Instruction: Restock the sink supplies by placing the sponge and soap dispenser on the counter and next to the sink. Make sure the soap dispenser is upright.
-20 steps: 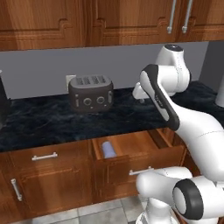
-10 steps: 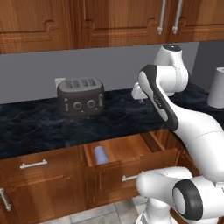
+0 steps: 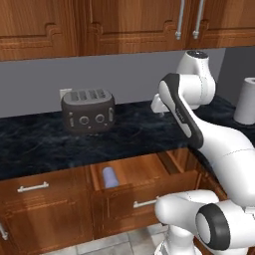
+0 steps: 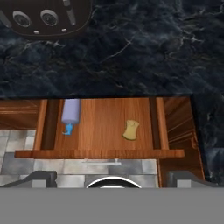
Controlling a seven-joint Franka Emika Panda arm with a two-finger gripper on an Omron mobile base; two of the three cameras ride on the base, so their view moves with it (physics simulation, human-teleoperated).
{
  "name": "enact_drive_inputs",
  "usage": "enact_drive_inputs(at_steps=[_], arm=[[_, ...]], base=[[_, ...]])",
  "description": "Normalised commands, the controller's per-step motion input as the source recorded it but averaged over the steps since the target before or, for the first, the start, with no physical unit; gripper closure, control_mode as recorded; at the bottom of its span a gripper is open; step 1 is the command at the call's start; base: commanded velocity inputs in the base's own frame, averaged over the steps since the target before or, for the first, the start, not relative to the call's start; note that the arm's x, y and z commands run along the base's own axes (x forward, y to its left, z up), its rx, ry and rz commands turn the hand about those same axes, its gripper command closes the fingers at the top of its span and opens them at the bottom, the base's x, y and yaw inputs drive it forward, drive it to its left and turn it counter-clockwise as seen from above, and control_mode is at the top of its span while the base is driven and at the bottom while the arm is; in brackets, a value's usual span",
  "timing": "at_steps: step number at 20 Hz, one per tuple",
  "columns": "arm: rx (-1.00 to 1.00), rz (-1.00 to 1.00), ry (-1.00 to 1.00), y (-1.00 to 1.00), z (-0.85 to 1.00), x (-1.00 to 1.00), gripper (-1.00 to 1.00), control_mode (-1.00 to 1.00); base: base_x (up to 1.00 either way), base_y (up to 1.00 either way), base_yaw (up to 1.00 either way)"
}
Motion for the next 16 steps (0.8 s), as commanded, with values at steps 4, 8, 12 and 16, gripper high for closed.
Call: enact_drive_inputs(at_steps=[4,8,12,16], arm=[[0.00,0.00,0.00,0.00,0.00,0.00,-1.00,1.00],[0.00,0.00,0.00,0.00,0.00,0.00,-1.00,1.00],[0.00,0.00,0.00,0.00,0.00,0.00,-1.00,1.00],[0.00,0.00,0.00,0.00,0.00,0.00,-1.00,1.00]], base=[[-0.27,-0.43,0.09],[-0.49,-0.32,0.04],[-0.03,-0.12,0.01],[0.31,-0.18,0.04]])
